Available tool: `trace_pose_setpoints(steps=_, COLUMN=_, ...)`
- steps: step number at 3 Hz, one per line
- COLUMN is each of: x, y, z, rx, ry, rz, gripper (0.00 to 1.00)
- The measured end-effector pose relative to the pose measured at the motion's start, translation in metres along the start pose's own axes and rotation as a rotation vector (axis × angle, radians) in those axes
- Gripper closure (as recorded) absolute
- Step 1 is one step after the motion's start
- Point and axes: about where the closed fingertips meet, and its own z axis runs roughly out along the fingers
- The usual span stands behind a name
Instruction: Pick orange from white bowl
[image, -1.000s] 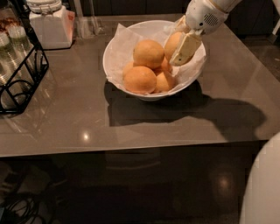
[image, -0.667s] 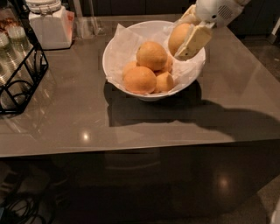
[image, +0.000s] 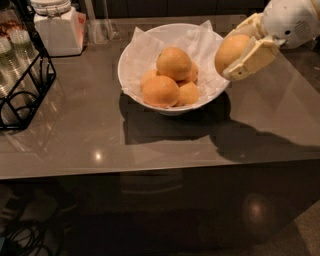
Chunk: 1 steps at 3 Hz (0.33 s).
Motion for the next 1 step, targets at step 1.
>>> trace_pose_setpoints(steps=1, x=0.0081, y=0.0205, z=-0.0223, rx=0.042, ry=-0.041, rz=0.014, gripper=1.00)
